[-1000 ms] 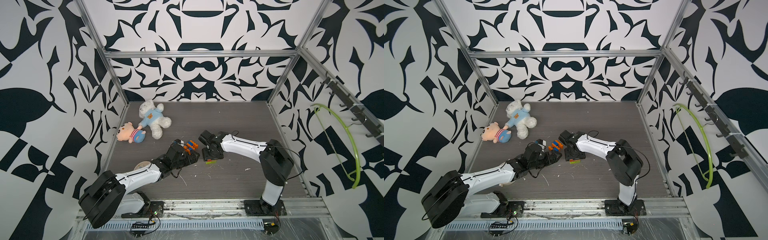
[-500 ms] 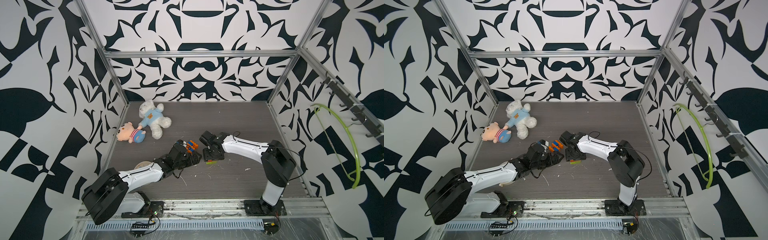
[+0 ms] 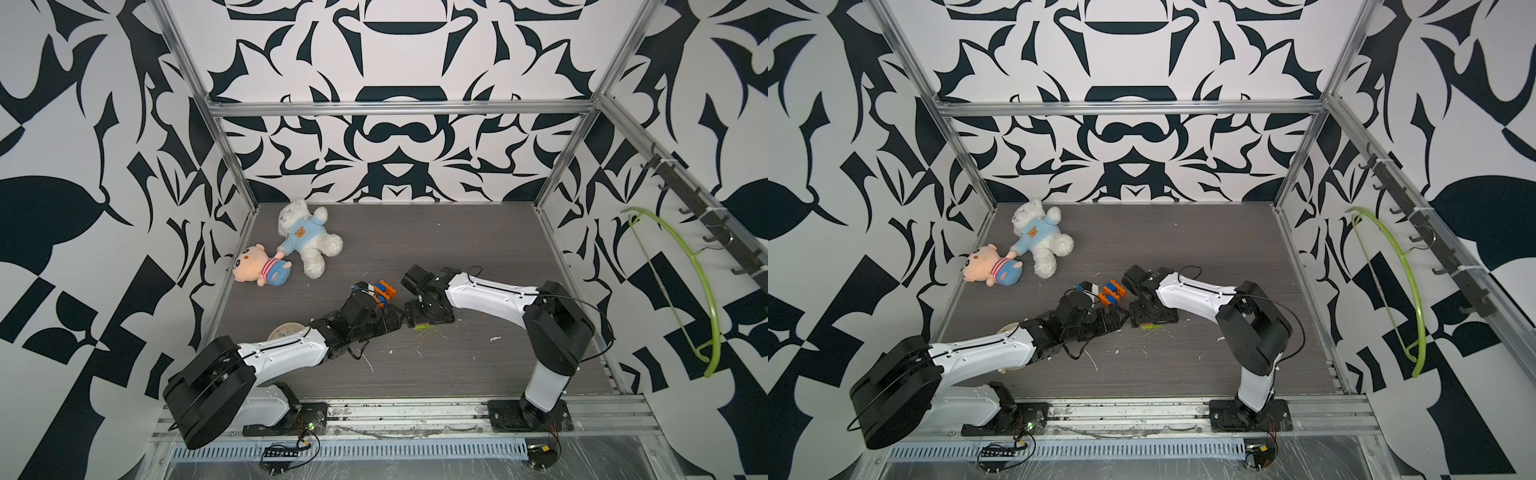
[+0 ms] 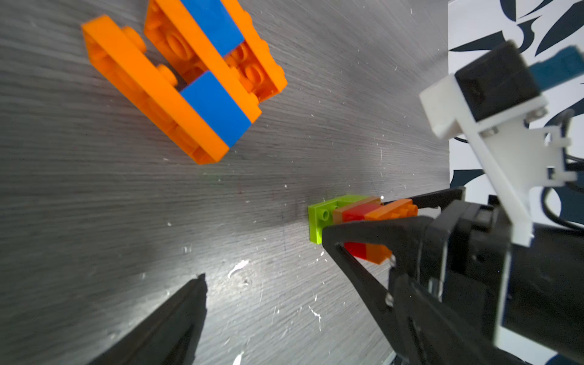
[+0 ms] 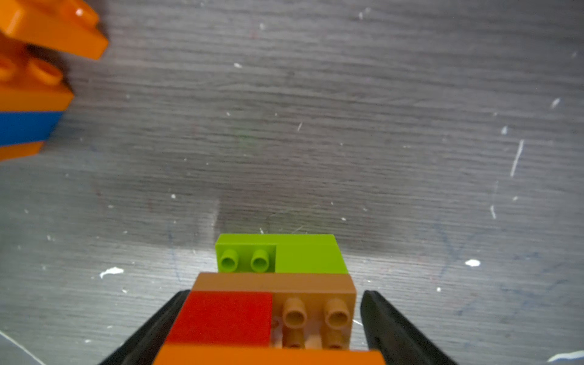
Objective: Assemble the number 5 with lego
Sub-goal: Assemble the lego brick with the lego brick, then adjust the lego brick at the center of the board.
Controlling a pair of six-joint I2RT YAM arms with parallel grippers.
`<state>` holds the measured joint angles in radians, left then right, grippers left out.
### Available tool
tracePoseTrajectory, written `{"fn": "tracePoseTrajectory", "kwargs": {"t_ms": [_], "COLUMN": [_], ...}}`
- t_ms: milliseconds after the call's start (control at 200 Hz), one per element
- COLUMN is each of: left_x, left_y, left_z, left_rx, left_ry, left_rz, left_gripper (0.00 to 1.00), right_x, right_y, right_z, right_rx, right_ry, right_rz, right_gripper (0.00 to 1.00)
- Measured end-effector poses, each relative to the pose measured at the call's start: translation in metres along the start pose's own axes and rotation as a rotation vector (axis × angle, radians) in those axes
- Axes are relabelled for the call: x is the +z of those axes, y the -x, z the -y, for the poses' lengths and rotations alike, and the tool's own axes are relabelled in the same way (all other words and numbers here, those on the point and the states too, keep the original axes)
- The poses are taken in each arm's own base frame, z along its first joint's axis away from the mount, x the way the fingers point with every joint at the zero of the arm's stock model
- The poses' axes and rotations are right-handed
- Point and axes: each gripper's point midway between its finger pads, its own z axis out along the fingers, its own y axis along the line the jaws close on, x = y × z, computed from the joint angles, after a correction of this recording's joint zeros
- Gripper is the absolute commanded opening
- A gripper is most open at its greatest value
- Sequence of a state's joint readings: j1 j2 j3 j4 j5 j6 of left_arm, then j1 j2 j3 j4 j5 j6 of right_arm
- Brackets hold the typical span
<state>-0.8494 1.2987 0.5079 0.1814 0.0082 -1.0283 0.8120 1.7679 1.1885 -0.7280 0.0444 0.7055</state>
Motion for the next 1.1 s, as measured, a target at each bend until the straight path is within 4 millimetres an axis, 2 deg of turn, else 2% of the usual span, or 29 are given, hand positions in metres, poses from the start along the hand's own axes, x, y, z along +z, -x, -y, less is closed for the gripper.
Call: {"fn": "tracePoseTrajectory", "kwargs": {"t_ms": [60, 190, 295, 380, 485, 595, 760, 945, 1100], "left_x": [0.0, 0.0, 0.0, 0.0, -0.001, -0.001, 0.001, 0.002, 0.002], "left_y": [0.0, 0.0, 0.0, -0.002, -0.005, -0.009, -0.011, -0.011, -0.008], "left_z": [-0.001, -0.002, -0.001, 0.0, 0.007, 0.017, 0.027, 0.026, 0.024], "left_rx": [0.0, 0.003, 0.009, 0.02, 0.051, 0.082, 0.113, 0.116, 0.116], "left_ry": [0.003, 0.007, 0.007, 0.007, 0.0, -0.013, -0.026, -0.014, -0.004], "left_rz": [0.001, 0.001, 0.001, -0.003, -0.01, -0.016, -0.017, -0.007, 0.007], "left_gripper": [0.99, 0.99, 0.99, 0.99, 0.99, 0.99, 0.99, 0.99, 0.99], "right_x": [-0.01, -0.044, -0.069, -0.081, -0.092, -0.1, -0.092, -0.068, -0.059], "right_y": [0.003, 0.015, 0.024, 0.029, 0.033, 0.035, 0.034, 0.013, 0.009], "right_z": [0.0, 0.001, 0.012, 0.025, 0.04, 0.041, 0.034, 0.03, 0.028], "right_rx": [-0.006, -0.013, -0.007, -0.011, -0.054, -0.196, -0.44, -0.667, -0.808], "right_ry": [0.02, 0.103, 0.171, 0.214, 0.237, 0.256, 0.288, 0.321, 0.315], "right_rz": [0.025, 0.12, 0.203, 0.263, 0.344, 0.393, 0.394, 0.341, 0.33], "right_gripper": [0.92, 0.93, 0.92, 0.88, 0.89, 0.89, 0.87, 0.86, 0.86]}}
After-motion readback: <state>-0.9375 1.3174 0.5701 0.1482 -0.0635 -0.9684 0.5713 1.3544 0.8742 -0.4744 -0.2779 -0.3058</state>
